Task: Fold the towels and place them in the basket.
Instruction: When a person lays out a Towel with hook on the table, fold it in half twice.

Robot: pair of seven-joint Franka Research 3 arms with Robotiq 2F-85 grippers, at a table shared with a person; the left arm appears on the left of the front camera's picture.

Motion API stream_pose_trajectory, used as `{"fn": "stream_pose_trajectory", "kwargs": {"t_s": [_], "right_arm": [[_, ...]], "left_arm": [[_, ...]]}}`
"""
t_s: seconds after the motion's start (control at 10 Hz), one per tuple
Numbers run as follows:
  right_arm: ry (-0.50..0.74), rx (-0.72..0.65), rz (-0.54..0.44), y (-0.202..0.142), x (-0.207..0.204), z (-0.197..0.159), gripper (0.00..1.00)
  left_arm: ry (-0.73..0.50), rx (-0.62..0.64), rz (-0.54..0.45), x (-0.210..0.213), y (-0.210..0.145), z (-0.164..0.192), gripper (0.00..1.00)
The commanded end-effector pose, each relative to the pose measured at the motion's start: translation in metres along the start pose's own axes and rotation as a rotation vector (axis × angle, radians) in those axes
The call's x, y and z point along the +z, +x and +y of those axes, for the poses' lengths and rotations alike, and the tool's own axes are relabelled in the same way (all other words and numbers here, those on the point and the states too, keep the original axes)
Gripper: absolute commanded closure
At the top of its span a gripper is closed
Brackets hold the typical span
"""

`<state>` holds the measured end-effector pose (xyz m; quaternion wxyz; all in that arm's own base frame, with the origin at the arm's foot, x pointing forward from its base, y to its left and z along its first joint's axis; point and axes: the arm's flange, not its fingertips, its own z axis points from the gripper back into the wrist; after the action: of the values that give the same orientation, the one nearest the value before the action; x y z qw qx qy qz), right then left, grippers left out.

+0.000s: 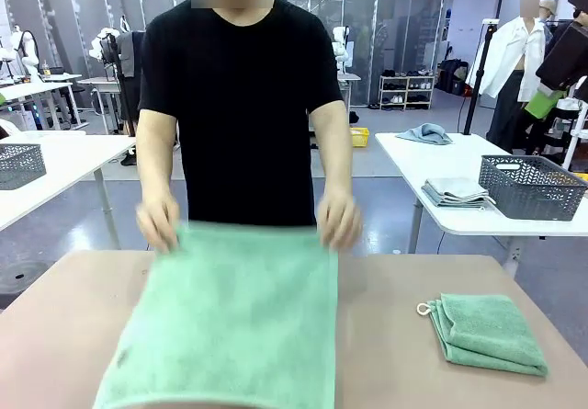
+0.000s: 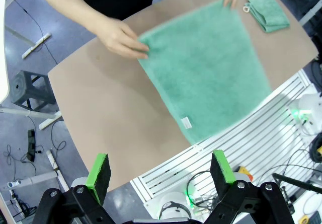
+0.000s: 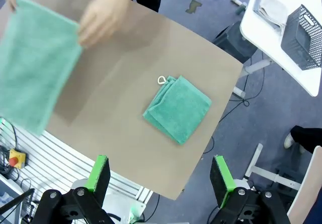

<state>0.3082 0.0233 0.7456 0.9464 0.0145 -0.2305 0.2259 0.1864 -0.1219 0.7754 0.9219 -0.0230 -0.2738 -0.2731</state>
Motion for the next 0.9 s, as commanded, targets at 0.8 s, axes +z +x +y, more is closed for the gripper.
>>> {"fn": "stream_pose_trajectory", "kwargs": {"t_s": [0.8], "right_arm": [[-0.001, -0.001, -0.007, 0.0021, 0.0018, -0.0007, 0.00]], "left_arm": [[-0.003, -0.003, 0.001, -0.0013, -0.0025, -0.0001, 0.00]]}}
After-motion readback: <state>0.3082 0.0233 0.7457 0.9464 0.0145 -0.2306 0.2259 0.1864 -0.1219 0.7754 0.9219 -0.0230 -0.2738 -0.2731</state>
